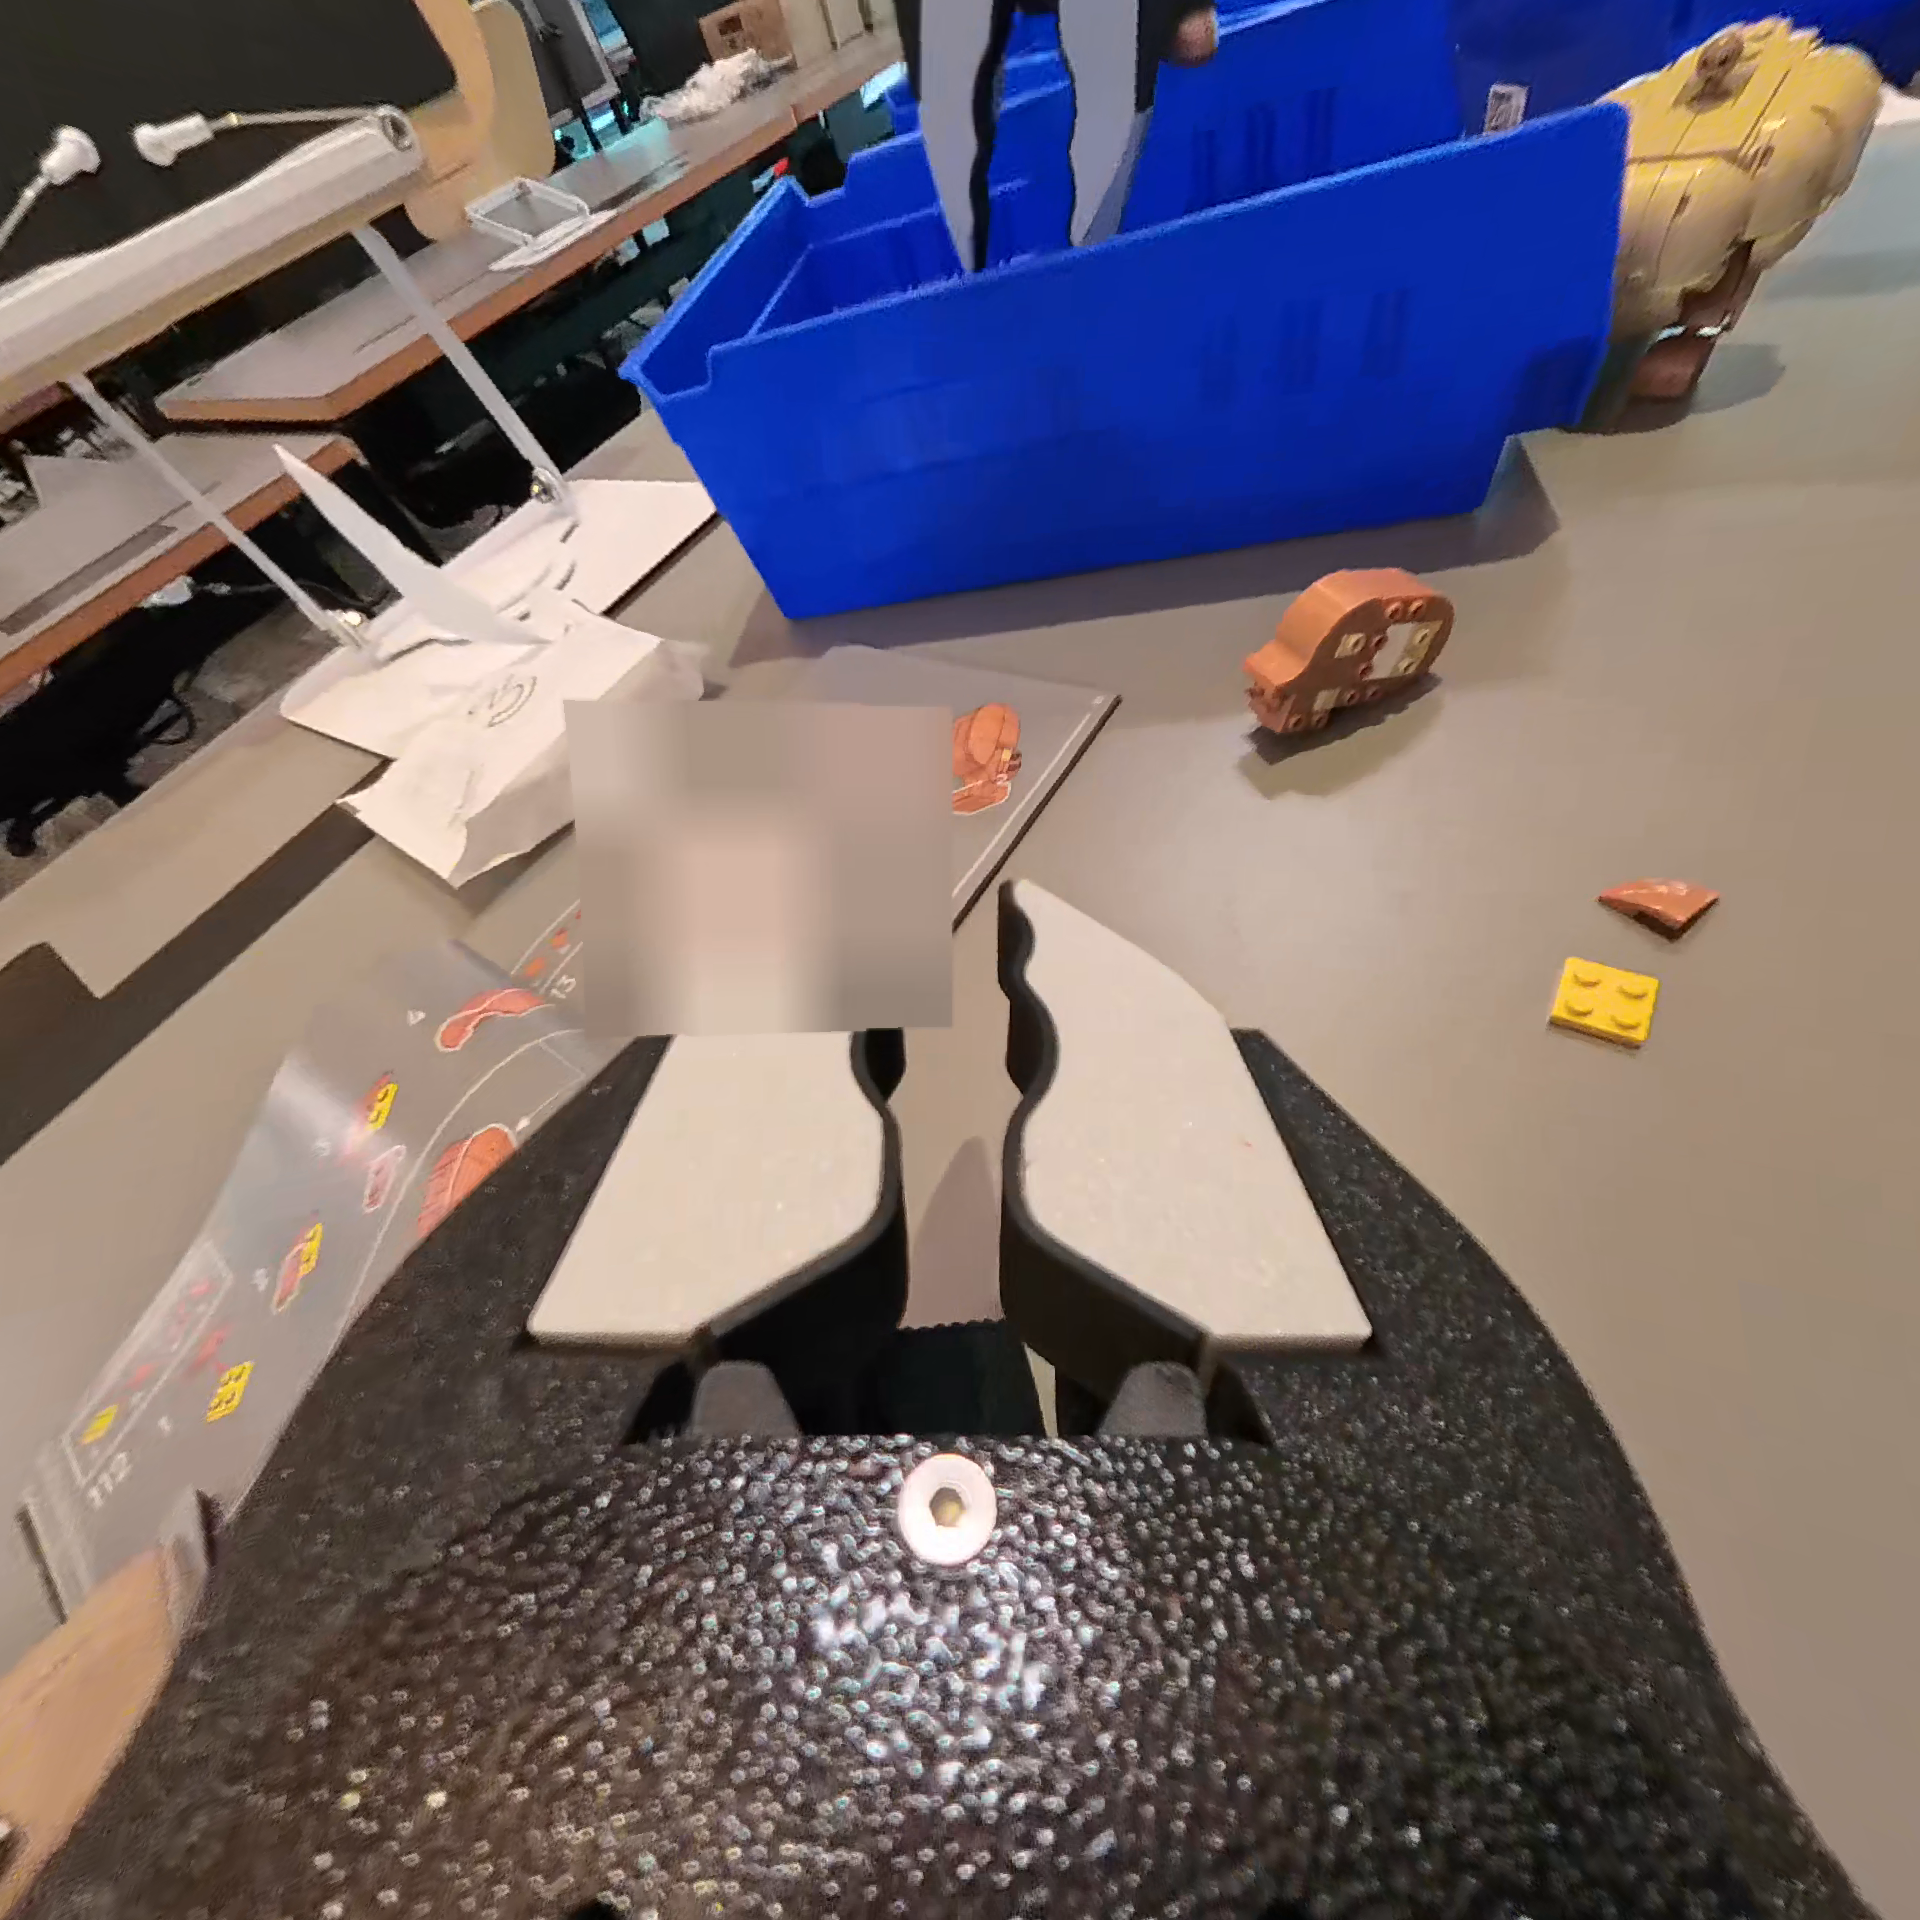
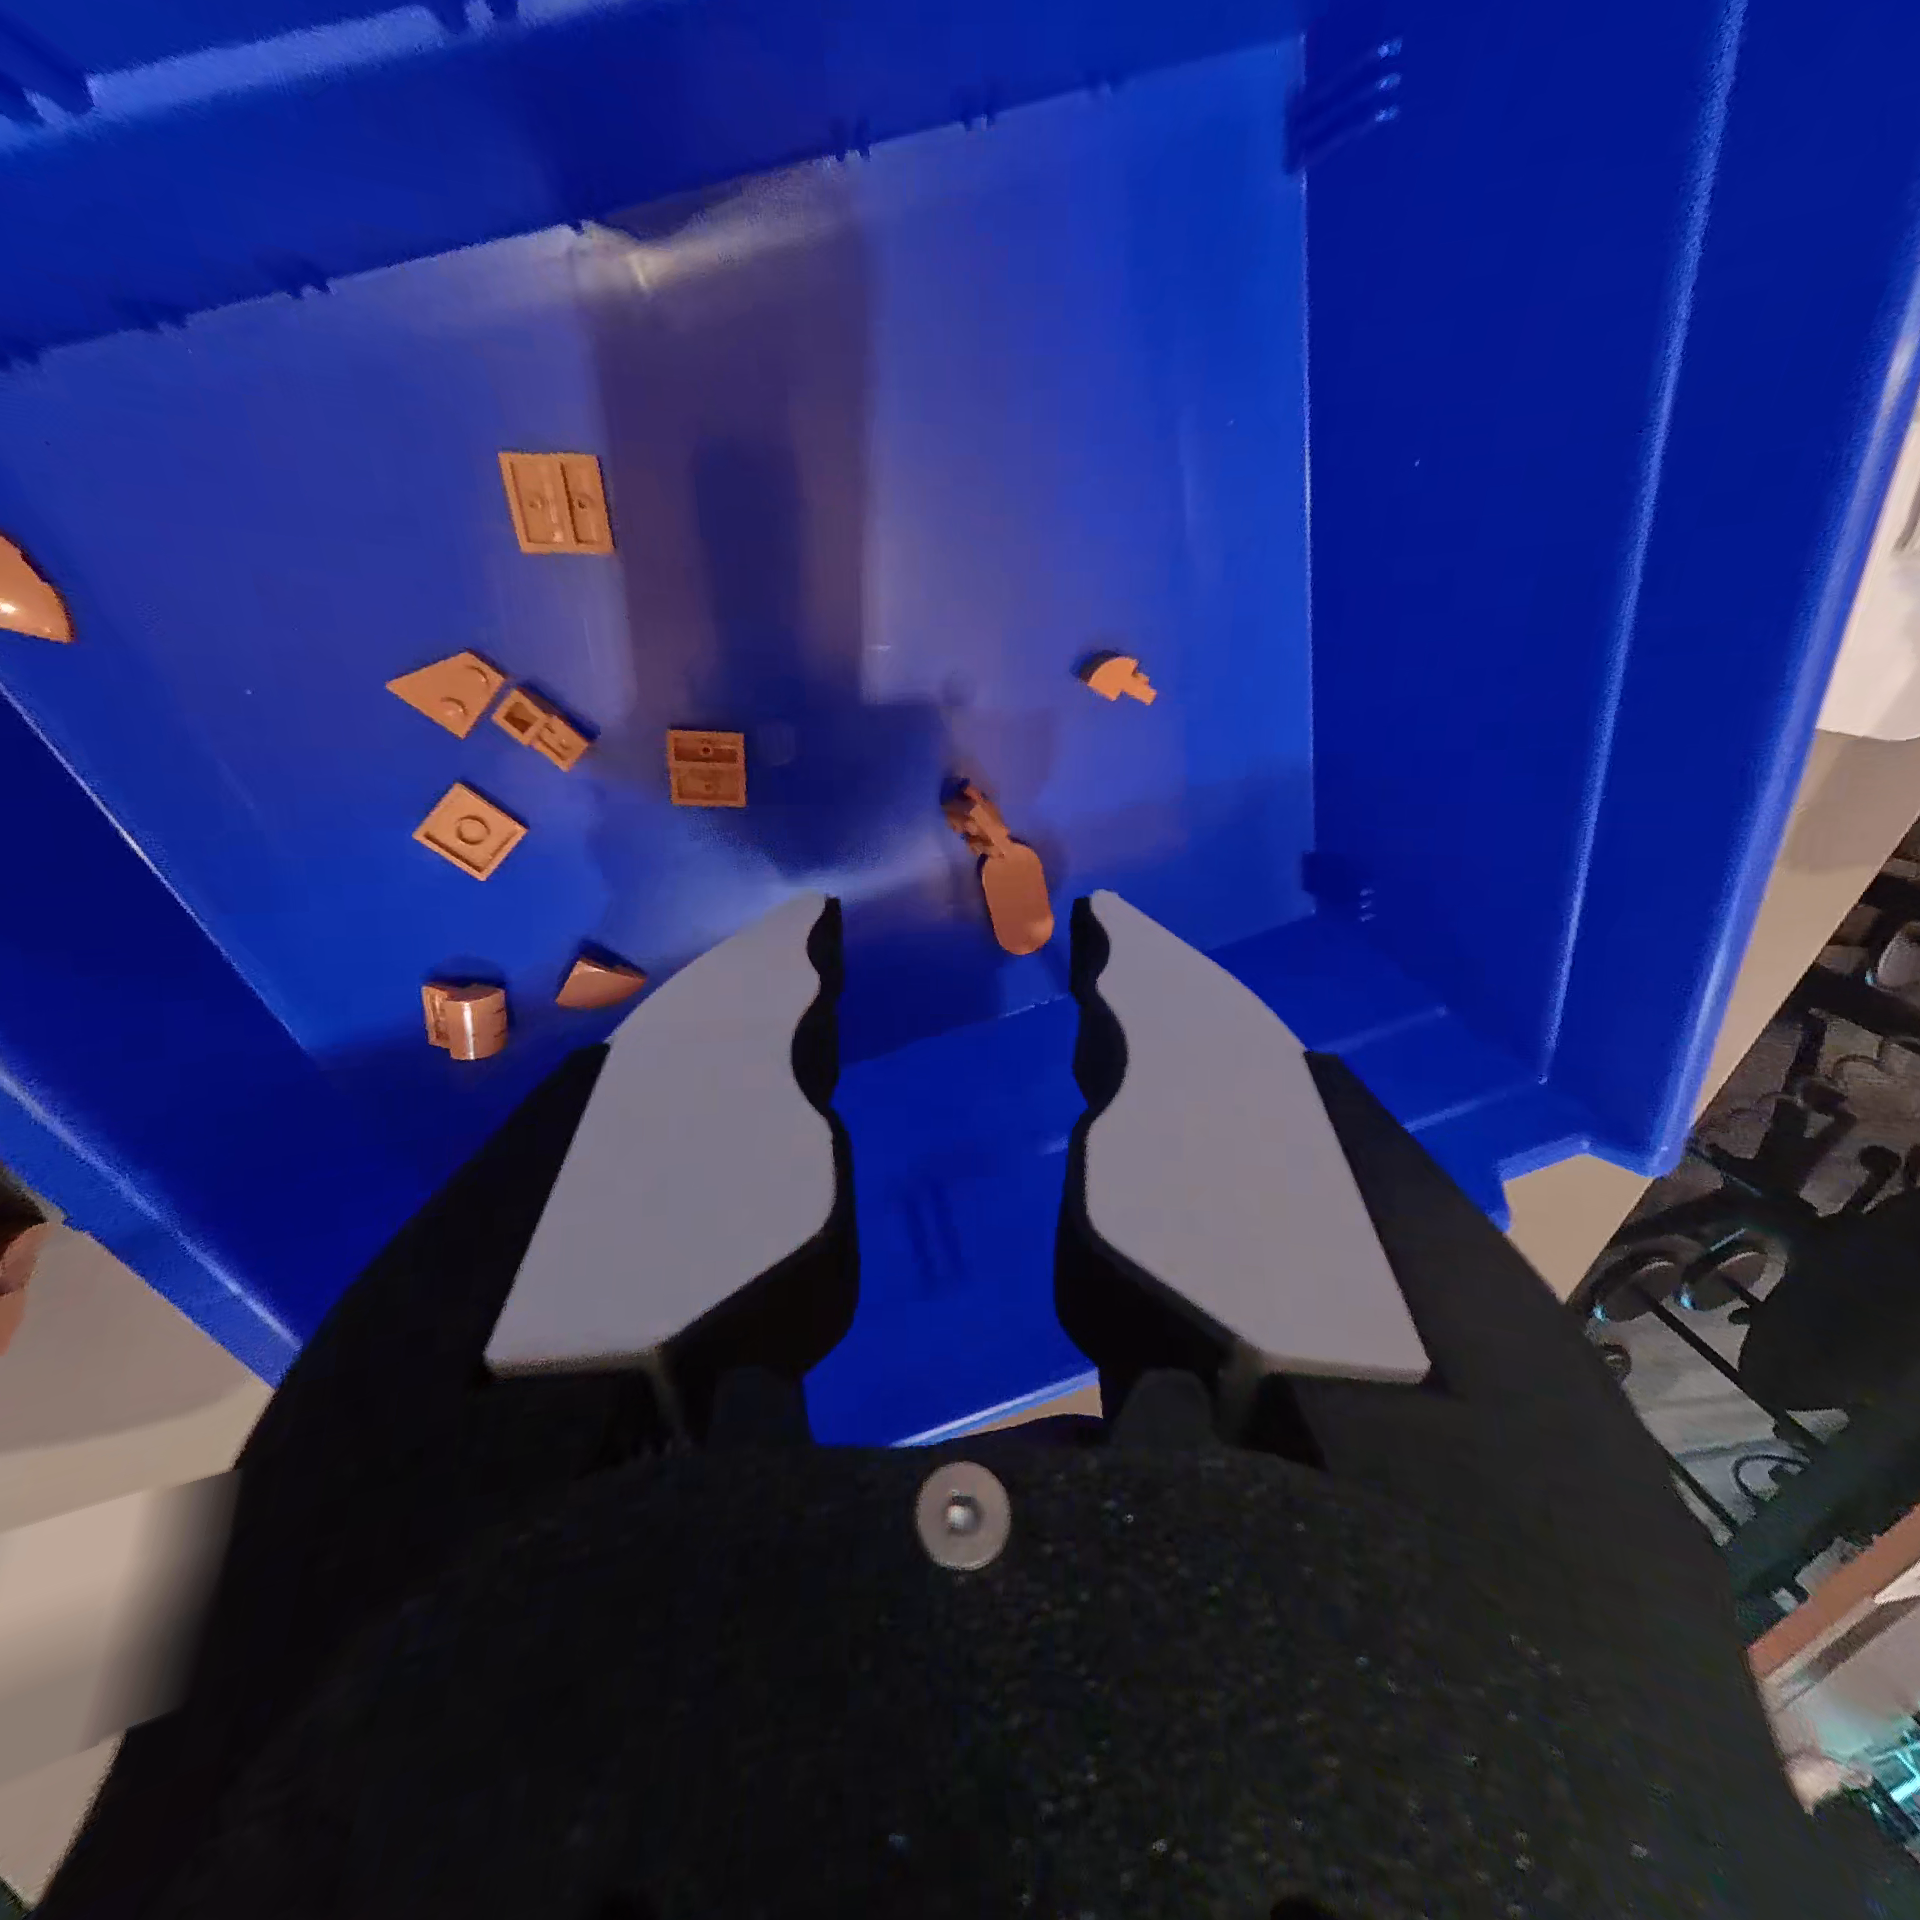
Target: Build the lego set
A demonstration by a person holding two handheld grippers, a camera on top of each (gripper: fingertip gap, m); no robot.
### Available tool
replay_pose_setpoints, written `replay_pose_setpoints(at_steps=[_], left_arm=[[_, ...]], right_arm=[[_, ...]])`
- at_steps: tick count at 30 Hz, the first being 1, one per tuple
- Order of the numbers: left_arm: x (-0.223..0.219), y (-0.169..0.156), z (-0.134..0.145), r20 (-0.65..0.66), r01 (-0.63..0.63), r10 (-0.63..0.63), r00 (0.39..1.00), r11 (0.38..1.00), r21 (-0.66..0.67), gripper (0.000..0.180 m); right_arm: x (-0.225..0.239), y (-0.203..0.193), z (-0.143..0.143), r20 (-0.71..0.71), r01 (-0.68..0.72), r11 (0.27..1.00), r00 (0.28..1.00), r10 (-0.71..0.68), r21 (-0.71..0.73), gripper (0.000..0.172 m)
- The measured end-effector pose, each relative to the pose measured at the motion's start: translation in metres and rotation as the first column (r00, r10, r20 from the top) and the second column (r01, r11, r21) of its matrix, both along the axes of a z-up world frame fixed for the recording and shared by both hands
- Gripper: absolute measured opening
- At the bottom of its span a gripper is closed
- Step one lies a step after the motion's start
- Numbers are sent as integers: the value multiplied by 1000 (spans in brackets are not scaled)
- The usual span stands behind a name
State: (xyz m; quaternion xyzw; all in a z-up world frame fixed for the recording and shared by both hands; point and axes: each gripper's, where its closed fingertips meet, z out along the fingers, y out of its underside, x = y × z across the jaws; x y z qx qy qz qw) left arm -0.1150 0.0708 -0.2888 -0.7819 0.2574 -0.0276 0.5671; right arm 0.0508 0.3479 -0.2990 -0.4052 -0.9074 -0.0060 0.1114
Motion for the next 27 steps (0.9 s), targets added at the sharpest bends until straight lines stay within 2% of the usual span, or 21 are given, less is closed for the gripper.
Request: replay_pose_setpoints(at_steps=[5,12,16,21,23,27], left_arm=[[-1,-1,1,1,-20,20,1000,1000,-3,14],[-2,1,4,15,-41,41,999,999,11,14],[-5,2,-2,5,-51,51,999,999,-3,14],[-4,5,-8,21,-43,43,999,999,-26,14],[-2,6,-10,25,-40,41,999,999,-33,14],[-2,10,-14,24,-44,46,999,998,-47,14]], right_arm=[[3,4,-6,2,4,999,1000,-4,54,41],[-4,-5,-5,-11,4,1000,1000,-4,30,35],[15,-27,-9,19,-19,999,1000,20,-40,32],[44,-52,-14,32,-63,998,997,63,-27,32],[43,-67,-9,-16,-116,993,993,116,-21,32],[8,-99,21,-222,-244,970,946,235,-14,30]])
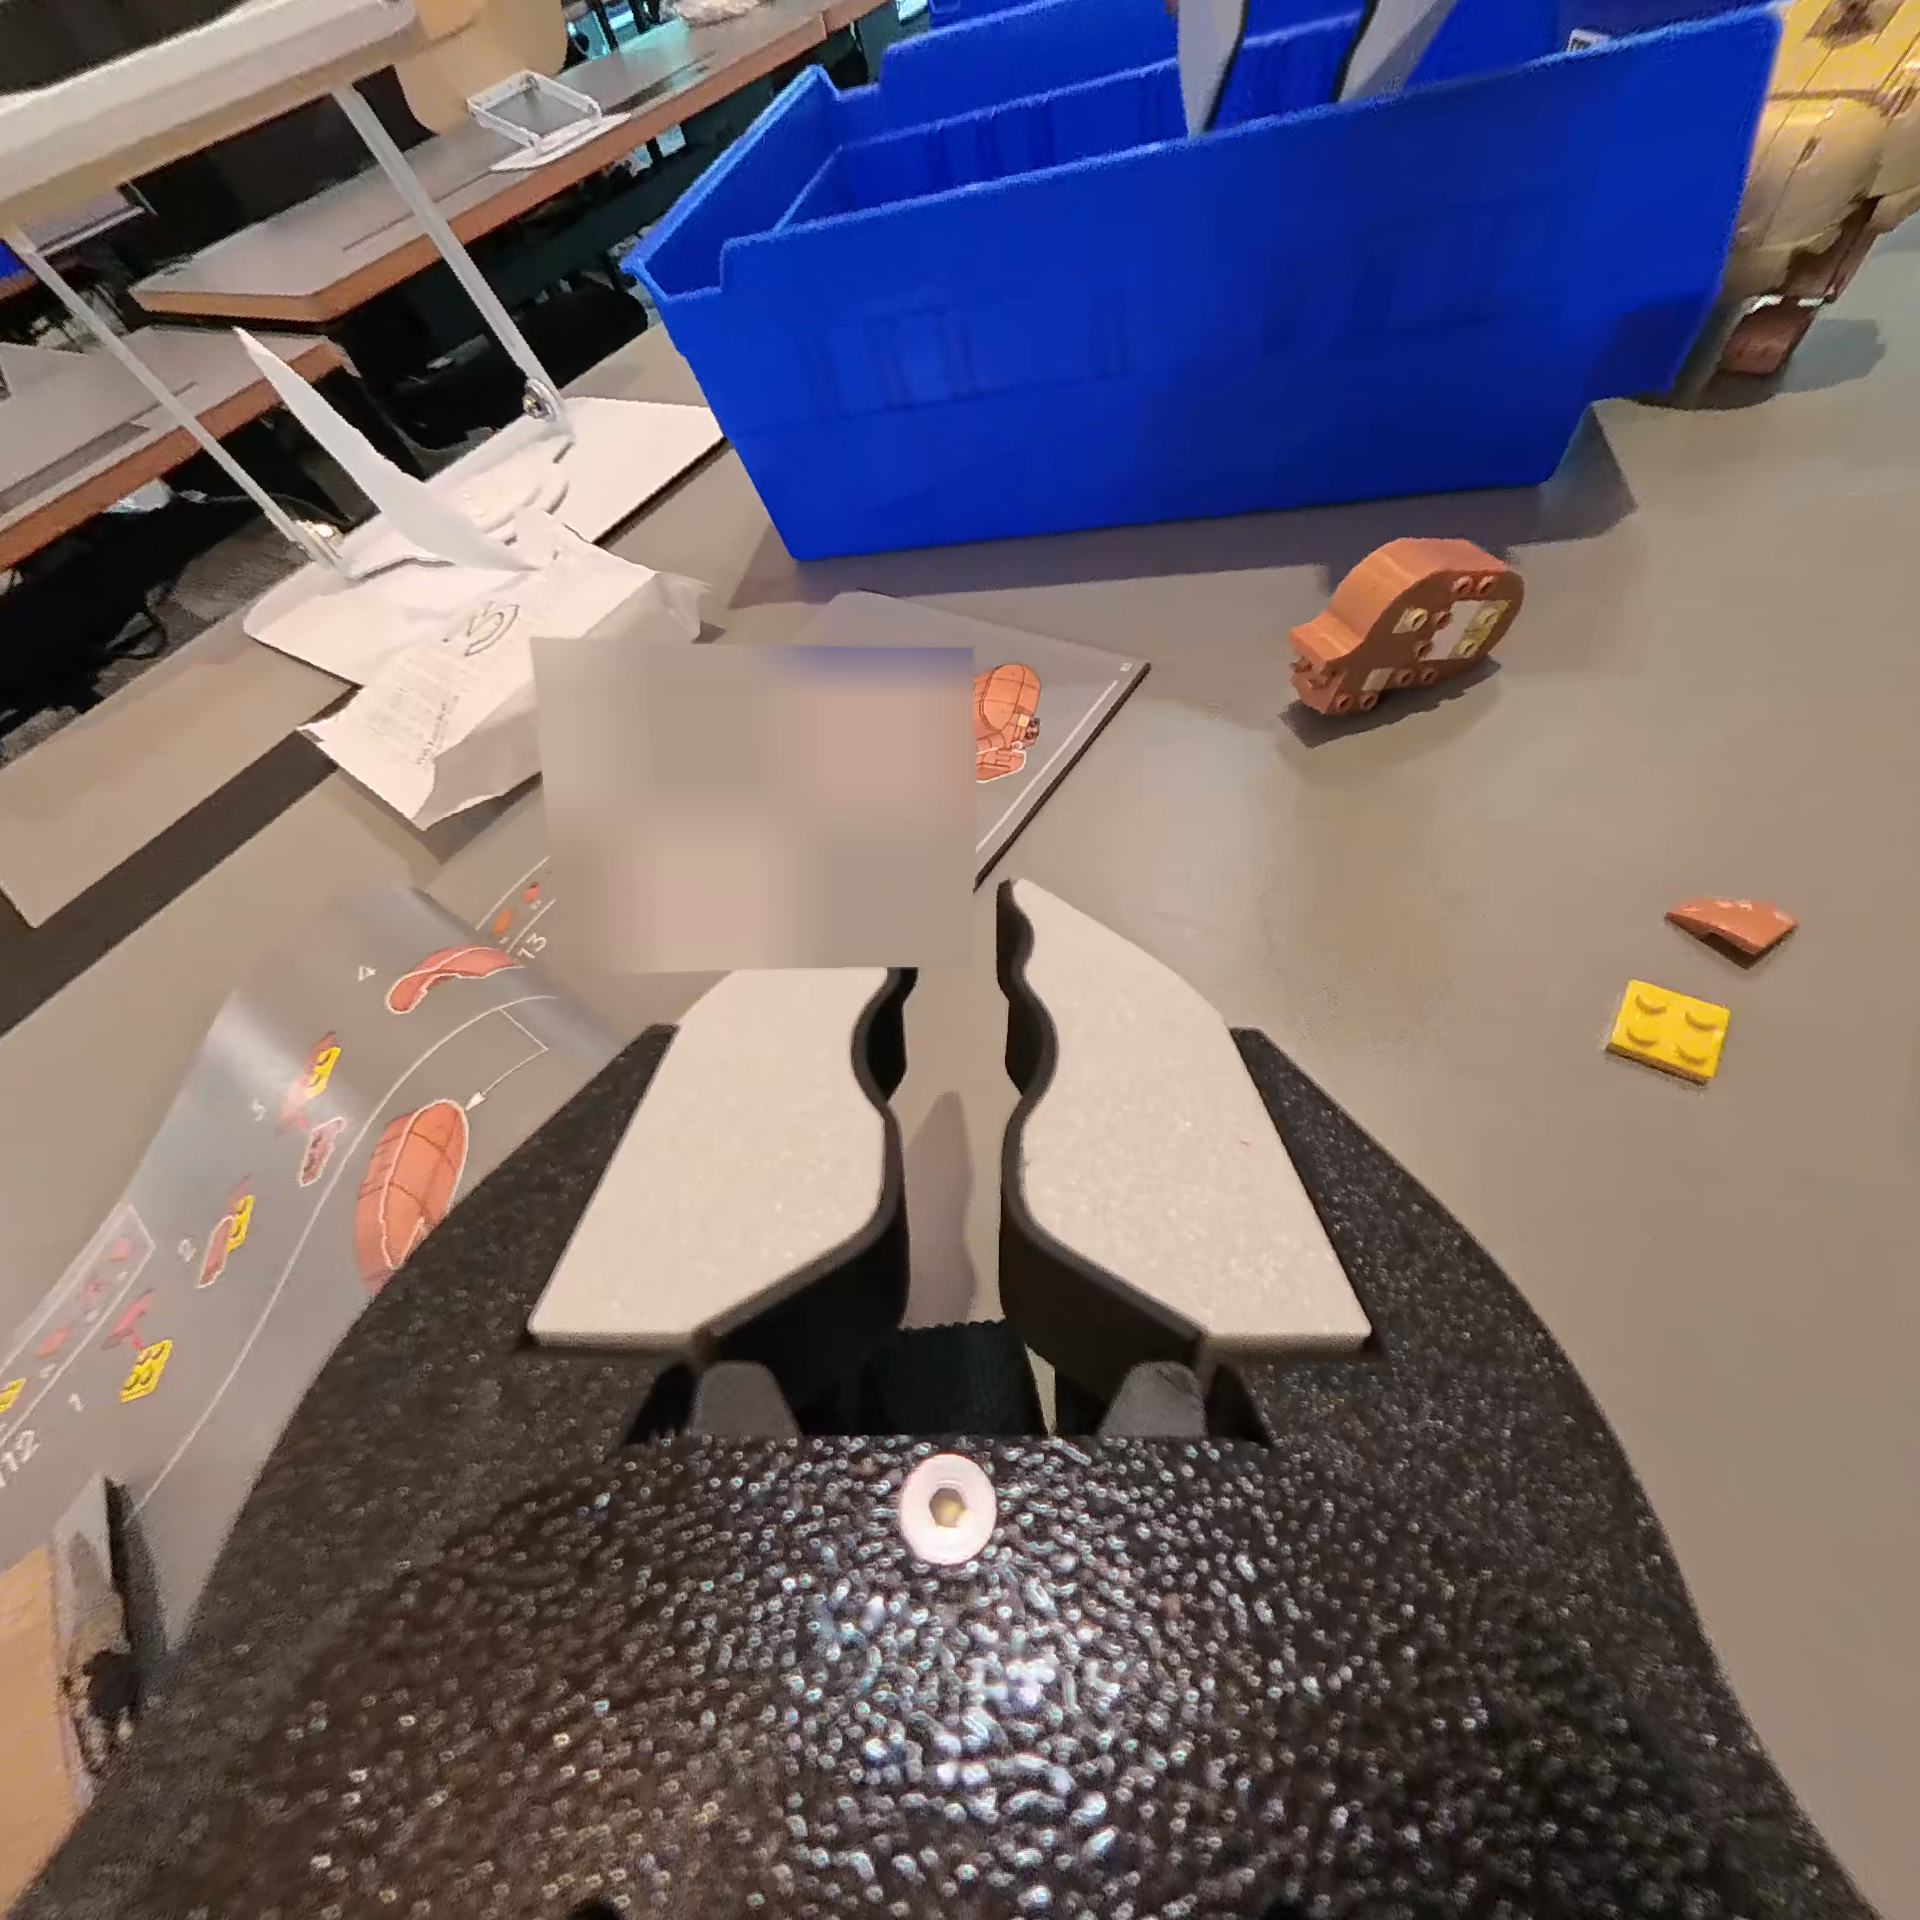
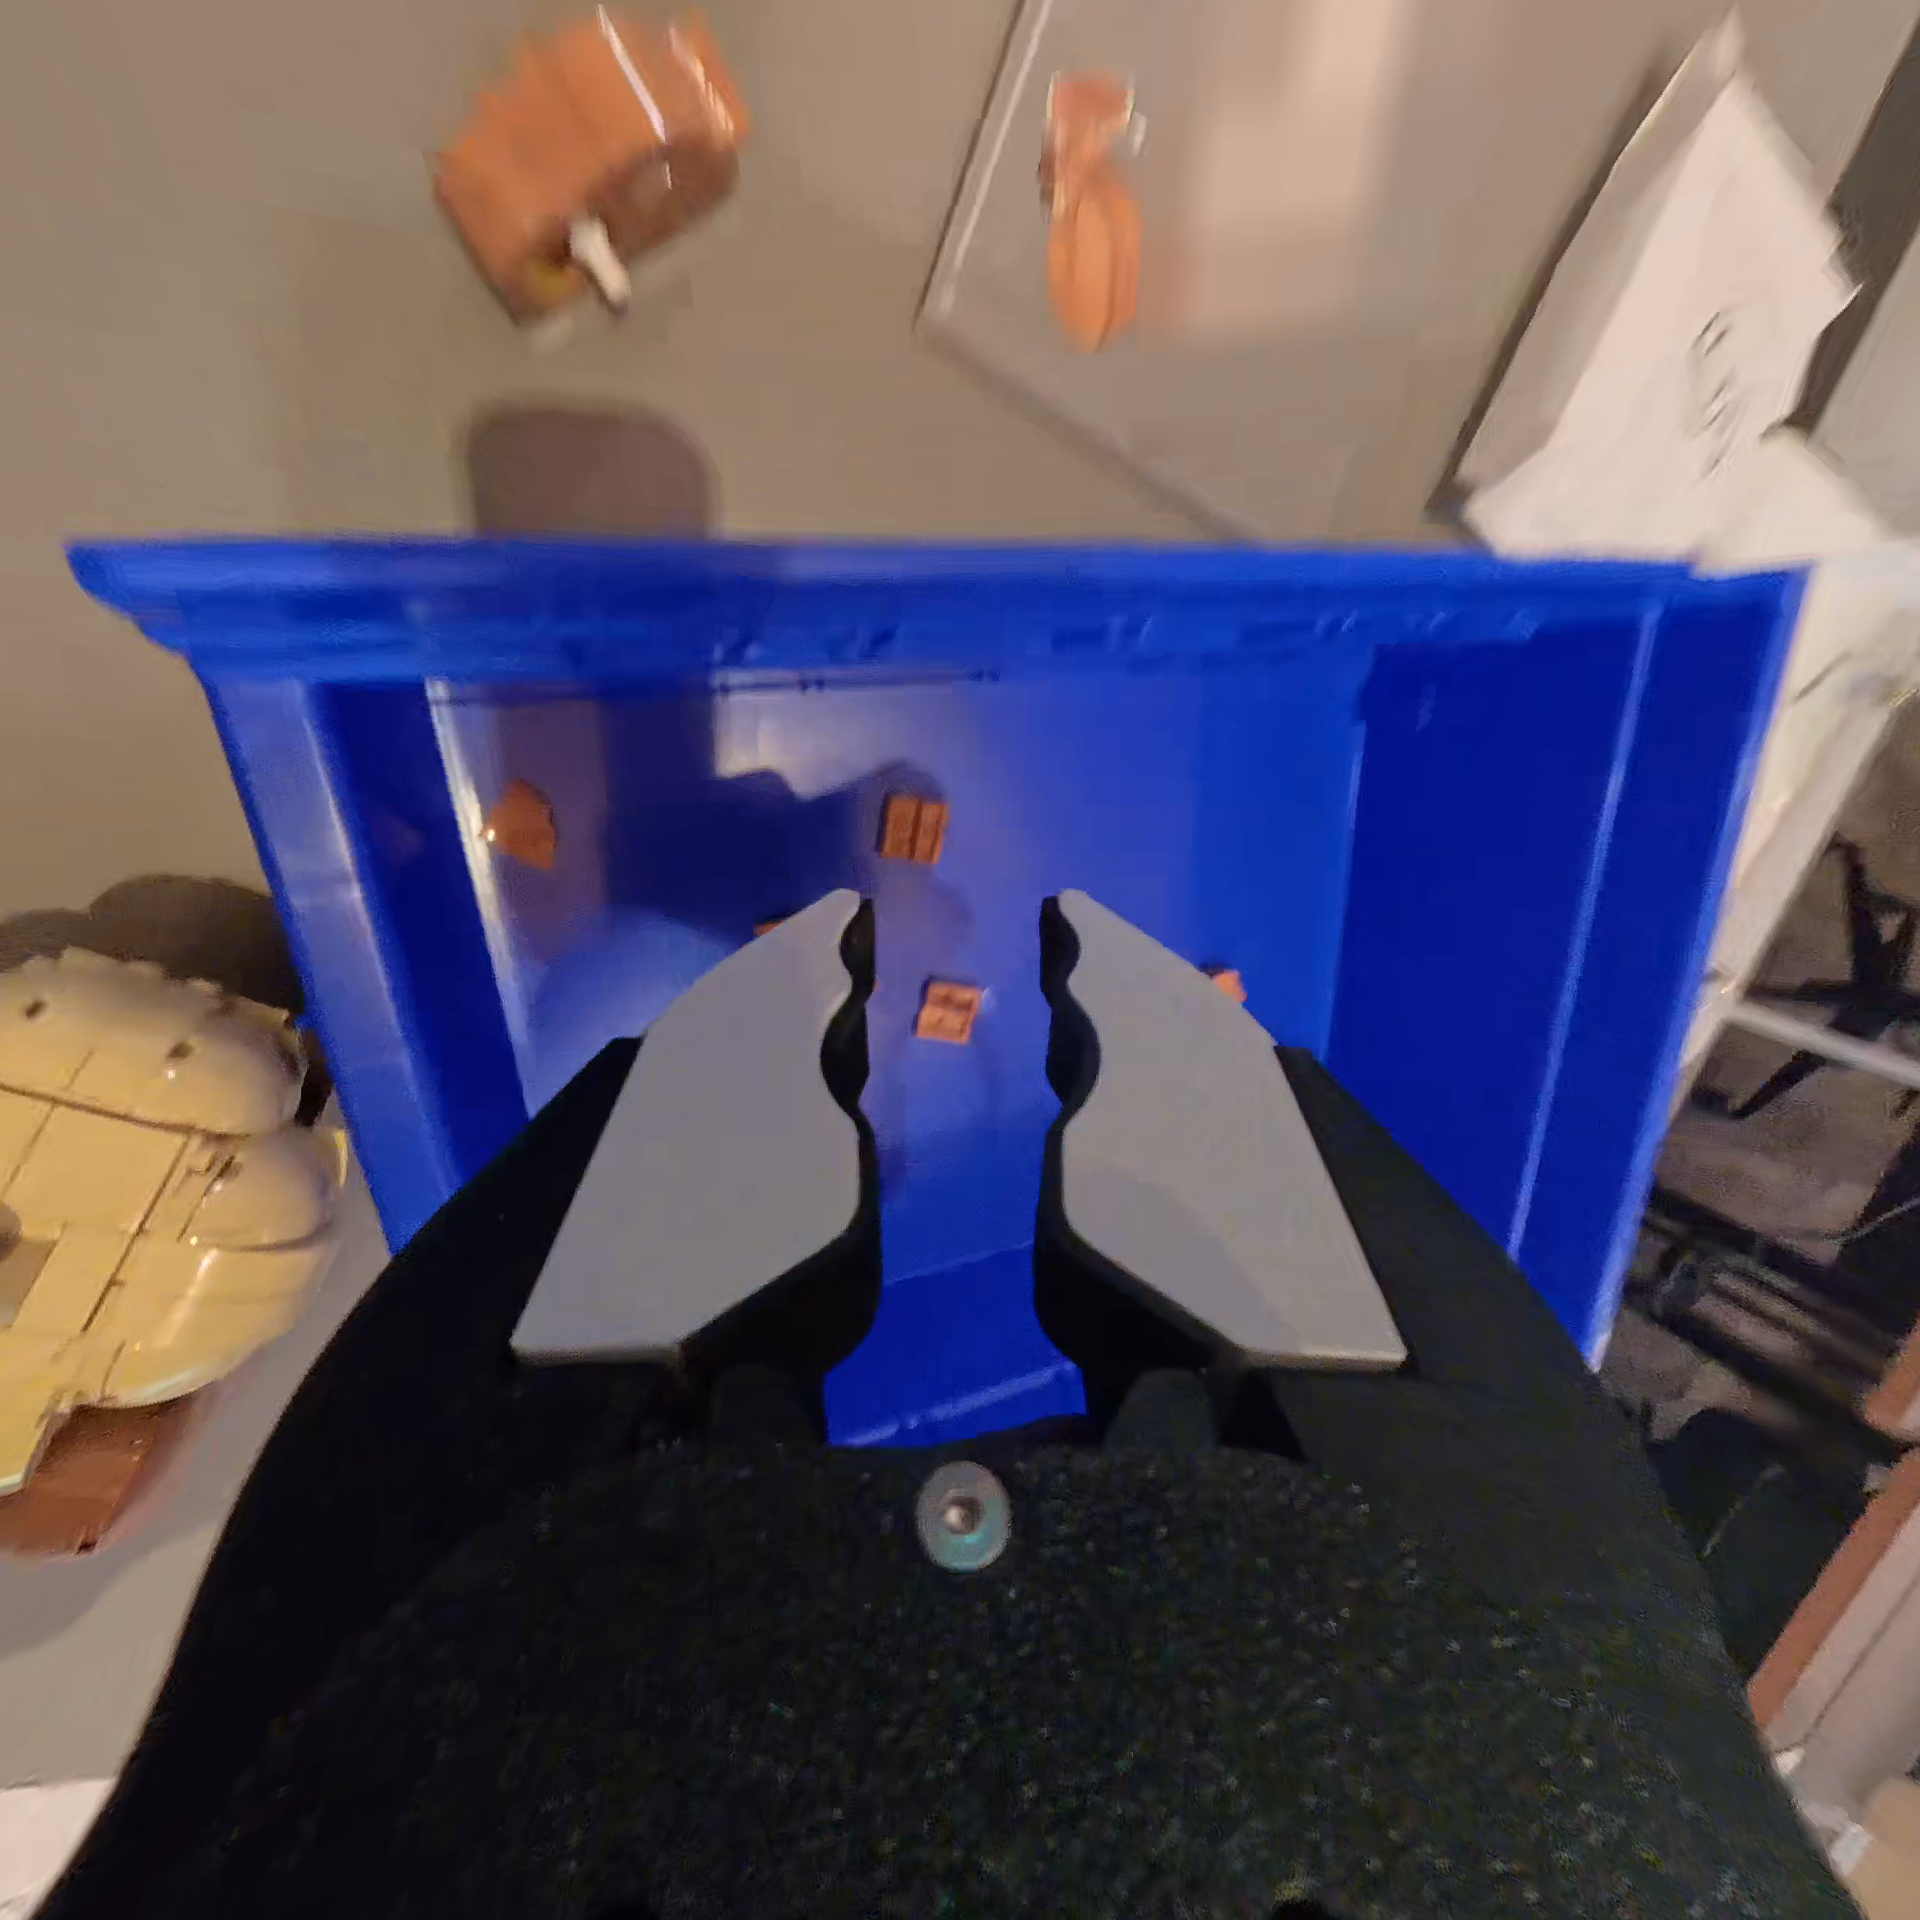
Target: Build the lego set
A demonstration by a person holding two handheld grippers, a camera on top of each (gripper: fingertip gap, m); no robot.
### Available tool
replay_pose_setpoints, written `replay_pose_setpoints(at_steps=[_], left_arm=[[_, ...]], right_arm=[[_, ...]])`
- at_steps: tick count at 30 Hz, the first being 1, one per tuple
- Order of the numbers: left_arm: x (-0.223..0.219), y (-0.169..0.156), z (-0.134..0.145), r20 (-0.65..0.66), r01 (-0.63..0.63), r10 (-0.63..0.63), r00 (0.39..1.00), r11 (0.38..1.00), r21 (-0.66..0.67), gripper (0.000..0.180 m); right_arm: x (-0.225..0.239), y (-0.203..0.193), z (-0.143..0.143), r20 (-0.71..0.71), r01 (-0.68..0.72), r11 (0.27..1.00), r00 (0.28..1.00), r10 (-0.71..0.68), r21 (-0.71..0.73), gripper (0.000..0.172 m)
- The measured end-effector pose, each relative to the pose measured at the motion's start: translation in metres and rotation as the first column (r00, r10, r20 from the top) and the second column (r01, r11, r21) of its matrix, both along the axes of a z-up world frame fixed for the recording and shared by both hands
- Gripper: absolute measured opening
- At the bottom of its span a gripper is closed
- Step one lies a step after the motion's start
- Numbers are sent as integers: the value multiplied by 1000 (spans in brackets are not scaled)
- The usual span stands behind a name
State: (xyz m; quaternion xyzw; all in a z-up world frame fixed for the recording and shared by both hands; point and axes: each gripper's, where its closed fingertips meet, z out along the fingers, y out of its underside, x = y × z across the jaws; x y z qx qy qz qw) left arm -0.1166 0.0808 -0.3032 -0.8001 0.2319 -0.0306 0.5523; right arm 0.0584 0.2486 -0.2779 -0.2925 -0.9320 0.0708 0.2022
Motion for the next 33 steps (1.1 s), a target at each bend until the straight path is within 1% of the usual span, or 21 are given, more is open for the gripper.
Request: replay_pose_setpoints(at_steps=[1,2,4,5,7,9,11,12,15,17,19,20,22,23,24,26,27,31,33], left_arm=[[-1,1,-1,-7,-6,6,1000,1000,-3,14],[-1,2,-1,-13,-12,12,1000,1000,-1,14],[-1,3,0,-15,-18,18,1000,1000,9,14],[-1,3,1,-14,-20,20,1000,1000,12,13],[-1,3,0,-14,-23,24,1000,1000,10,13],[-2,4,-1,-12,-27,27,1000,1000,1,13],[-2,5,-1,-12,-27,27,1000,1000,-3,13],[-2,5,-2,-13,-26,26,1000,1000,-5,13],[-2,5,-1,-13,-25,25,1000,1000,-2,13],[-2,4,0,-13,-24,25,1000,1000,5,13],[-3,4,-1,-19,-29,29,999,1000,3,13],[-4,4,-1,-23,-31,31,999,1000,2,13],[-5,3,-2,-28,-32,32,999,999,0,13],[-5,3,-2,-29,-33,32,999,999,-1,13],[-5,3,-2,-31,-33,33,999,999,-3,13],[-5,3,-3,-34,-33,33,999,999,-8,13],[-5,3,-4,-39,-33,33,999,999,-12,13],[-3,3,-7,-71,-32,30,997,999,-18,13],[-3,2,-7,-77,-32,30,997,999,-19,13]], right_arm=[[-5,-4,2,-4,-24,1000,1000,24,1,28],[-5,-4,0,29,-37,999,999,37,3,28],[-8,3,-13,95,-34,999,995,33,15,32],[-13,6,-19,98,-38,999,995,36,20,35],[-26,3,-23,51,-65,998,997,66,-8,36],[-44,-1,-15,-45,-76,997,996,74,-33,35],[-59,-2,-10,-106,-71,996,992,65,-48,35],[-66,-4,-9,-127,-71,996,990,63,-62,35],[-80,-4,-10,-148,-56,995,988,43,-81,44],[-94,12,-9,-200,14,999,980,-22,-42,37],[-98,39,-14,-204,85,996,976,-78,24,37],[-93,50,-21,-151,117,993,982,-111,29,37],[-65,56,-41,48,151,988,987,-151,-5,36],[-52,56,-46,120,148,989,982,-146,-9,35],[-42,54,-49,162,127,992,979,-123,-11,30],[-25,46,-51,224,97,995,971,-87,-35,25],[-18,42,-54,258,106,993,962,-91,-45,24],[2,43,-66,361,155,988,921,-147,6,27],[7,43,-68,386,180,984,907,-169,7,27]])
